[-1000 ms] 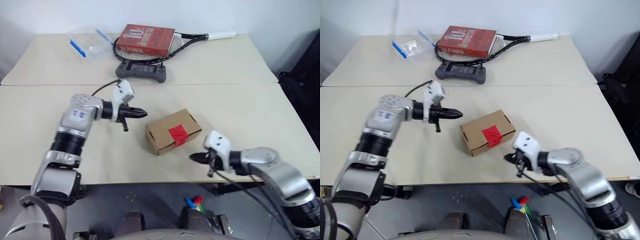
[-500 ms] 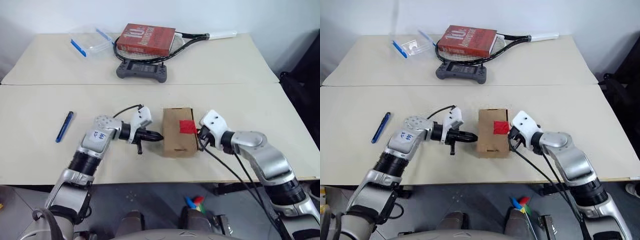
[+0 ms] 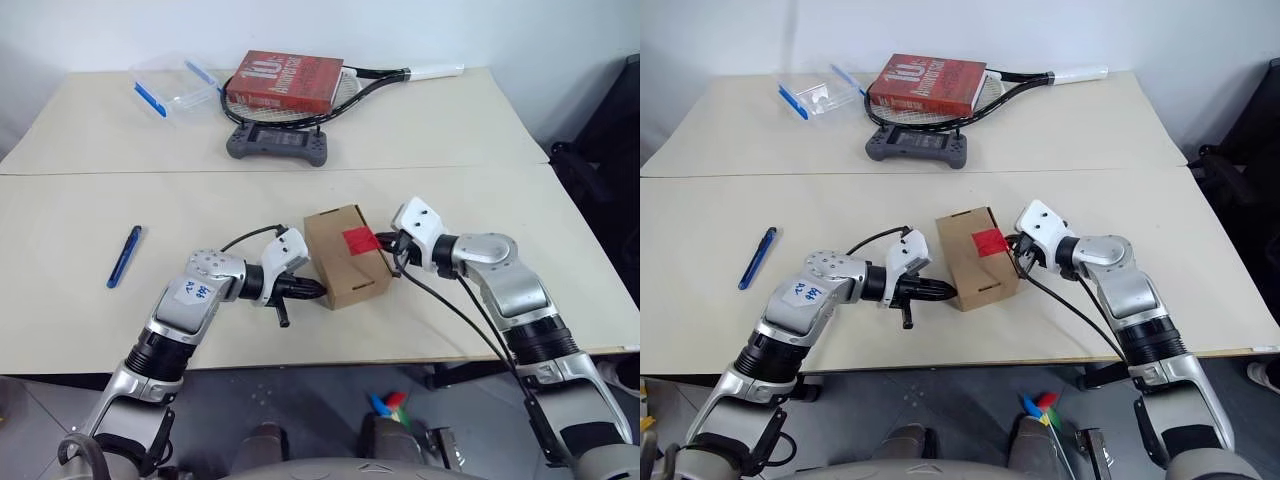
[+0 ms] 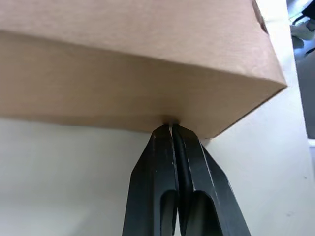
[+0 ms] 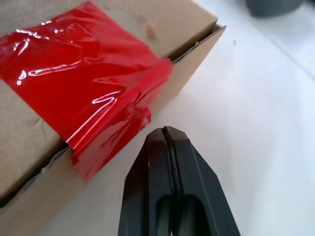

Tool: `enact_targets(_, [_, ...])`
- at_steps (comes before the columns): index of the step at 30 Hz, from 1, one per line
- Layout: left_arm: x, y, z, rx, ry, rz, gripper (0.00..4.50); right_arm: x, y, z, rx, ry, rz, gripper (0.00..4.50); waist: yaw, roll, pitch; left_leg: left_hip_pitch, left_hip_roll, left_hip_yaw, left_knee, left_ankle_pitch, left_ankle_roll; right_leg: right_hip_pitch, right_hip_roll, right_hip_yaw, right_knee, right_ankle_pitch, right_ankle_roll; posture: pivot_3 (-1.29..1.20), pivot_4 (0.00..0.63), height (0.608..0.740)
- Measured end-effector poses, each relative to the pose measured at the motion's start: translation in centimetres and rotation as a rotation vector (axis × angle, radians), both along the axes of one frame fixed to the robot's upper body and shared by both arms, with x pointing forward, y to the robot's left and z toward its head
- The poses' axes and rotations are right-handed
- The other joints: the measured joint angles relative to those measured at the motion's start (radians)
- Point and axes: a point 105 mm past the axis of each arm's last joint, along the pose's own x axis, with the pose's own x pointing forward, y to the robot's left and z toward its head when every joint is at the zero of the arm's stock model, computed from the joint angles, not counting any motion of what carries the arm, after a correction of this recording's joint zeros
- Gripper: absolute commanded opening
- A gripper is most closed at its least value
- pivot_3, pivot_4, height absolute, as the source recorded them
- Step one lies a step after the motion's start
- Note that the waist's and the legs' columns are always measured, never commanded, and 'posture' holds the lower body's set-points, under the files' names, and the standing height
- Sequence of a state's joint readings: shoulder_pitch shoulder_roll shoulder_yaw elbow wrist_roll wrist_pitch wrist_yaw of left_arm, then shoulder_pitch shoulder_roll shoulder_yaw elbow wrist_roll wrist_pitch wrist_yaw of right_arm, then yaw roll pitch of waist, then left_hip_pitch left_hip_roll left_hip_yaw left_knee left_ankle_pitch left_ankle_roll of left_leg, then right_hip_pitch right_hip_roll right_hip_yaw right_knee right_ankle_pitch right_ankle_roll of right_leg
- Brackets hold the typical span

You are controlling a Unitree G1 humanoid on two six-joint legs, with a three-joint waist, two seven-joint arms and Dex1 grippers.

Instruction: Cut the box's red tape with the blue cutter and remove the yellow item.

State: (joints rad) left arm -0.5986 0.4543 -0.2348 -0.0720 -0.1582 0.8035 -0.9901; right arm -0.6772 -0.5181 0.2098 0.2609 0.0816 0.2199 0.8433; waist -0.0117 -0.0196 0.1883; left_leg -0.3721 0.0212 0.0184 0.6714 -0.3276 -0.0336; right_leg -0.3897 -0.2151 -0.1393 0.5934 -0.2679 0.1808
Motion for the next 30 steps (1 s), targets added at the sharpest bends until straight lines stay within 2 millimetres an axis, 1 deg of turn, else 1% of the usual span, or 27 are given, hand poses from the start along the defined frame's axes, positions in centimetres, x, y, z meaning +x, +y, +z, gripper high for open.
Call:
enact_targets(4, [0.1, -0.2, 0.0, -0.004, -0.004, 0.011, 0.08, 0.5, -0.1, 0.2, -0.019, -0.050, 0.025, 0.00, -0.002, 0.000, 0.000, 0.002, 0.000, 0.000, 0.001, 0.000, 0.000, 0.002, 0.000, 0.000, 0.000, 0.000, 0.000, 0.00, 0.150, 0.740])
enact_targets(7, [0.3, -0.1, 0.3, -0.011, -0.024, 0.015, 0.08, 0.6, -0.9, 0.5, -0.029, -0.070, 0.016, 0.00, -0.001, 0.000, 0.000, 0.002, 0.000, 0.000, 0.002, 0.000, 0.000, 0.003, 0.000, 0.001, 0.000, 0.000, 0.000, 0.00, 0.150, 0.740])
enact_targets(8, [0.2, 0.0, 0.8, -0.045, -0.026, 0.011, 0.08, 0.4, -1.3, 0.5, -0.035, -0.063, 0.019, 0.00, 0.001, 0.000, 0.000, 0.001, 0.000, 0.000, 0.002, 0.000, 0.000, 0.002, 0.000, 0.000, 0.000, 0.000, 0.000, 0.00, 0.150, 0.740])
enact_targets(10, [0.2, 0.5, 2.6, -0.112, -0.046, 0.004, 0.08, -0.3, -2.0, 0.0, -0.026, -0.030, 0.027, 0.00, 0.006, 0.000, 0.000, -0.001, 0.000, 0.000, 0.002, 0.000, 0.000, 0.000, 0.000, 0.000, 0.000, 0.000, 0.000, 0.00, 0.150, 0.740])
enact_targets(11, [0.4, 1.0, 3.6, -0.133, -0.065, 0.013, 0.26, -0.6, -2.6, -0.2, -0.015, -0.010, 0.021, 0.17, 0.007, 0.000, 0.000, -0.002, 0.000, 0.000, 0.002, 0.000, 0.000, 0.000, 0.000, 0.000, 0.000, 0.000, 0.000, 0.00, 0.150, 0.740])
enact_targets(12, [0.4, 1.9, 4.5, -0.150, -0.077, 0.026, 0.48, -1.1, -3.2, 0.0, 0.037, 0.033, 0.012, 0.37, 0.007, 0.000, 0.000, -0.002, 0.000, 0.000, 0.001, 0.000, 0.000, -0.001, 0.000, 0.001, 0.000, 0.000, 0.000, 0.00, 0.150, 0.740])
enact_targets(14, [0.3, 4.7, 5.4, -0.138, -0.073, 0.067, 0.94, -2.6, -4.5, 1.0, 0.153, 0.111, 0.019, 0.89, 0.008, 0.001, 0.001, -0.002, 0.000, 0.000, -0.001, 0.000, 0.000, -0.002, 0.000, 0.000, -0.001, 0.000, 0.000, 0.00, 0.150, 0.740])
enact_targets(15, [-0.1, 6.7, 5.6, -0.128, -0.074, 0.097, 1.24, -3.6, -5.3, 1.8, 0.196, 0.127, 0.033, 1.25, 0.004, 0.001, 0.001, -0.001, 0.000, 0.001, -0.004, 0.000, 0.000, -0.002, 0.000, 0.001, -0.002, 0.000, 0.000, 0.00, 0.150, 0.740])
enact_targets(16, [-0.8, 9.8, 5.6, -0.120, -0.078, 0.159, 1.51, -4.6, -6.4, 3.0, 0.238, 0.114, 0.041, 1.52, -0.006, 0.001, 0.001, 0.002, 0.000, 0.003, -0.008, 0.000, 0.000, -0.002, 0.000, 0.002, -0.003, 0.000, 0.000, 0.00, 0.150, 0.740])
enact_targets(17, [-1.0, 11.5, 5.5, -0.116, -0.078, 0.208, 1.83, -5.0, -7.1, 3.6, 0.254, 0.100, 0.037, 1.92, -0.010, 0.001, 0.001, 0.002, 0.000, 0.003, -0.008, 0.000, 0.000, -0.002, 0.000, 0.002, -0.002, 0.000, 0.000, 0.00, 0.150, 0.740])
enact_targets(18, [-1.3, 13.2, 5.3, -0.123, -0.095, 0.254, 2.09, -5.5, -7.4, 4.2, 0.269, 0.081, 0.042, 2.21, -0.013, 0.001, 0.001, 0.002, 0.000, 0.003, -0.009, 0.000, 0.000, -0.002, 0.001, 0.002, -0.003, 0.000, 0.000, 0.00, 0.150, 0.740])
enact_targets(19, [-1.8, 15.0, 5.0, -0.140, -0.128, 0.301, 2.34, -6.3, -7.1, 4.8, 0.284, 0.059, 0.073, 2.50, -0.017, 0.002, 0.001, 0.003, 0.001, 0.004, -0.009, 0.000, 0.000, -0.002, 0.001, 0.002, -0.003, 0.000, 0.000, 0.00, 0.150, 0.740])
enact_targets(21, [-2.7, 18.9, 4.2, -0.166, -0.194, 0.426, 2.95, -8.0, -6.0, 5.1, 0.327, 0.048, 0.148, 3.18, -0.017, 0.001, 0.001, 0.002, 0.004, 0.004, -0.009, -0.001, -0.001, -0.002, 0.003, 0.002, -0.004, 0.000, -0.001, 0.00, 0.150, 0.740])
enact_targets(24, [-5.3, 24.5, 2.5, -0.156, -0.218, 0.632, 3.87, -10.4, -4.5, 5.2, 0.418, 0.032, 0.262, 4.20, -0.014, 0.001, 0.001, 0.002, 0.006, 0.005, -0.007, -0.002, -0.002, -0.002, 0.005, 0.003, -0.004, 0.000, -0.001, 0.00, 0.150, 0.740])
enact_targets(25, [-6.1, 25.8, 2.5, -0.154, -0.228, 0.685, 4.14, -11.0, -4.2, 5.3, 0.437, 0.028, 0.283, 4.49, -0.014, 0.001, 0.001, 0.002, 0.006, 0.005, -0.007, -0.002, -0.002, -0.002, 0.005, 0.003, -0.004, 0.000, -0.001, 0.00, 0.150, 0.740])
enact_targets(26, [-7.0, 27.3, 2.6, -0.157, -0.248, 0.751, 4.45, -11.5, -3.7, 5.4, 0.458, 0.018, 0.304, 4.50, -0.011, 0.001, 0.001, 0.002, 0.007, 0.005, -0.006, -0.003, -0.003, -0.002, 0.006, 0.003, -0.004, 0.000, -0.001, 0.00, 0.150, 0.740])
enact_targets(28, [-8.5, 29.7, 3.5, -0.172, -0.300, 0.864, 4.48, -12.4, -2.8, 5.8, 0.488, 0.011, 0.352, 4.50, -0.002, 0.001, 0.000, 0.002, 0.007, 0.005, -0.005, -0.003, -0.003, -0.002, 0.006, 0.004, -0.004, 0.000, -0.002, 0.00, 0.150, 0.740])
enact_targets(29, [-9.5, 31.2, 4.1, -0.169, -0.335, 0.926, 4.48, -13.2, -2.3, 6.0, 0.508, 0.022, 0.398, 4.50, 0.005, 0.001, 0.000, 0.003, 0.007, 0.005, -0.005, -0.003, -0.003, -0.002, 0.006, 0.004, -0.004, 0.001, -0.002, 0.00, 0.150, 0.740])
enact_targets(30, [-10.1, 32.0, 4.1, -0.163, -0.339, 0.961, 4.48, -13.6, -2.1, 6.1, 0.512, 0.027, 0.420, 4.50, 0.009, 0.001, 0.000, 0.003, 0.008, 0.005, -0.005, -0.003, -0.003, -0.002, 0.007, 0.004, -0.004, 0.001, -0.002, 0.00, 0.150, 0.740])
